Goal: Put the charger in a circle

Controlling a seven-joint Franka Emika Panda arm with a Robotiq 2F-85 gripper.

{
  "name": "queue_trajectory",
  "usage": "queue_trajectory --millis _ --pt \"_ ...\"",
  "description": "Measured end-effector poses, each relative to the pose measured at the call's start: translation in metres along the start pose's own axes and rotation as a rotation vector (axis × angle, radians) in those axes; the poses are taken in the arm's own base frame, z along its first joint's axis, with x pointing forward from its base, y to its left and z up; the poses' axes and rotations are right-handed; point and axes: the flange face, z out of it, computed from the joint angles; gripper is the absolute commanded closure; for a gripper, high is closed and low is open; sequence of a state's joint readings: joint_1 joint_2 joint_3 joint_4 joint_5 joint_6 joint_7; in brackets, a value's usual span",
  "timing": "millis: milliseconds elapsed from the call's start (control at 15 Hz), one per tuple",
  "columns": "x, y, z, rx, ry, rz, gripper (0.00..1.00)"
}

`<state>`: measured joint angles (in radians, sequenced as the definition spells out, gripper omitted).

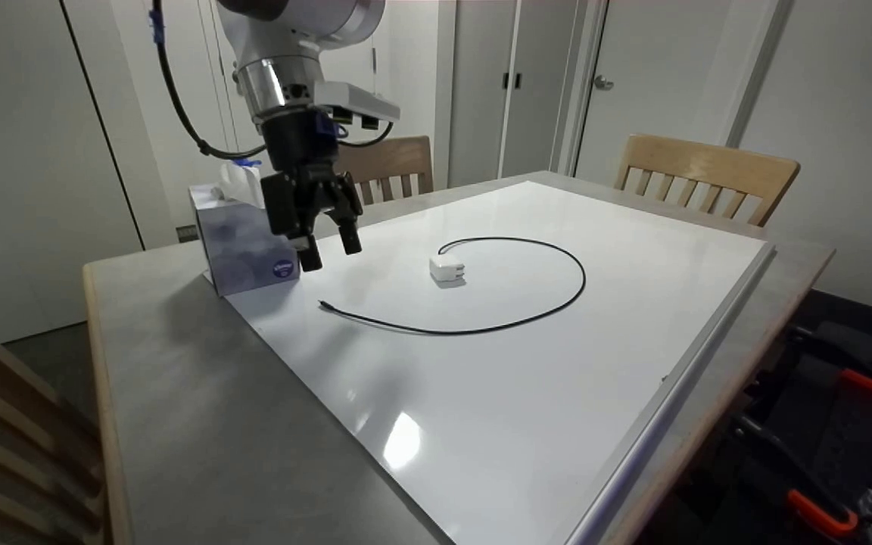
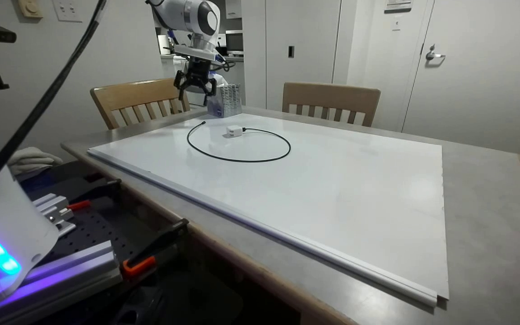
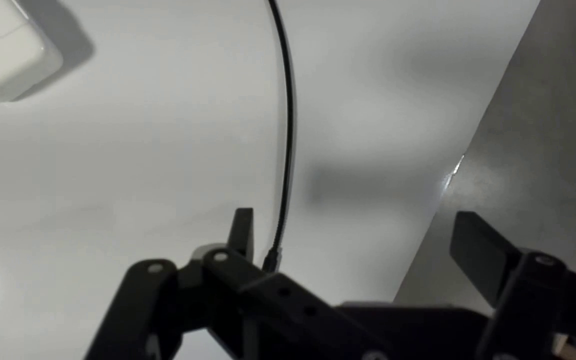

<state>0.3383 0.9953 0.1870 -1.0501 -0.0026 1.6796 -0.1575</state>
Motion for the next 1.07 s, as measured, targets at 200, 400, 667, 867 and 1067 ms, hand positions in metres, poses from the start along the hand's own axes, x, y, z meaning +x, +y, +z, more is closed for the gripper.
queue_trajectory --millis 200,400,667,867,1067 --pt "0.001 -0.001 0.002 -0.028 -0.015 -0.005 0.00" --pt "0.001 -0.004 0.007 -0.063 -0.045 -0.005 0.00" --pt "0.004 -0.012 0.012 -0.093 -0.043 0.017 0.00" --pt "0.014 -0.019 0.015 -0.143 0.027 0.046 0.00" --pt "0.024 -0.031 0.026 -0.191 0.106 0.088 0.00"
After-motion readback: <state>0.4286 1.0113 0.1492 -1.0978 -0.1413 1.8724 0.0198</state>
